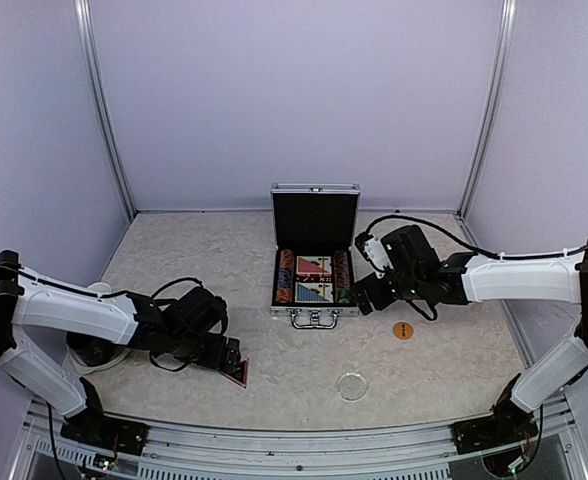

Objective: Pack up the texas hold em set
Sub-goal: Pick up the pile of poker chips from the center of the board.

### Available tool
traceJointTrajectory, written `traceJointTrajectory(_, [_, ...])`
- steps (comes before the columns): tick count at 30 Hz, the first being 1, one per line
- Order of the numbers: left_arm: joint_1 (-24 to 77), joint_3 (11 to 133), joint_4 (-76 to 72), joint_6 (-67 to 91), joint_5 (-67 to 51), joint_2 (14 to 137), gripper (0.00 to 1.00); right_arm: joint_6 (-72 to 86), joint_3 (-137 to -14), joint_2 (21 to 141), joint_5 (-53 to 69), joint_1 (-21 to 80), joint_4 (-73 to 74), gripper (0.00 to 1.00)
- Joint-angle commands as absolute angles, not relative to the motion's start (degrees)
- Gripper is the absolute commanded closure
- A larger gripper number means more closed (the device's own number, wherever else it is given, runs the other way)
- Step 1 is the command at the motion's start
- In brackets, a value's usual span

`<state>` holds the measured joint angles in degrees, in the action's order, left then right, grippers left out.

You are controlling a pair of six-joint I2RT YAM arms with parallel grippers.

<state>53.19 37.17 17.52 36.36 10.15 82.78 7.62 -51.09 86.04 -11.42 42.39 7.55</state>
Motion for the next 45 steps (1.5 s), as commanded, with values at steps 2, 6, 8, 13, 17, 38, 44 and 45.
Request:
traceJointTrajectory(2, [52.46, 39.37, 15.88, 35.35, 11.99, 85.67, 0.06, 8.19, -49.35, 84.02, -11.52, 42.01, 5.72, 0.01])
traceJointTrajectory(6, [52.21, 40.33, 15.50, 34.78, 12.30, 87.49, 0.11, 8.00, -49.07, 84.03, -11.91, 41.99, 5.39, 0.01])
traceJointTrajectory(8, [52.07, 40.80, 15.47, 34.65, 12.41, 88.35, 0.15, 7.76, -49.09, 84.07, -11.71, 42.03, 5.27, 0.01])
traceJointTrajectory(13, [51.91, 41.58, 15.68, 34.18, 12.08, 90.27, 0.24, 7.39, -48.53, 83.85, -12.34, 42.01, 4.94, 0.01])
traceJointTrajectory(17, [51.93, 41.40, 15.75, 34.03, 11.35, 90.76, 0.28, 7.16, -48.27, 83.85, -12.48, 41.96, 4.85, 0.01])
traceJointTrajectory(38, [51.99, 38.22, 16.05, 34.93, 9.05, 91.90, 0.33, 7.42, -47.99, 84.05, -11.89, 41.84, 3.99, 0.01])
traceJointTrajectory(44, [52.01, 37.34, 15.57, 35.04, 8.50, 90.59, 0.44, 7.73, -47.89, 83.34, -11.68, 41.83, 4.13, 0.01])
traceJointTrajectory(45, [52.03, 37.13, 15.29, 35.14, 8.10, 90.35, 0.47, 7.76, -48.02, 83.26, -11.42, 41.84, 4.35, 0.01])
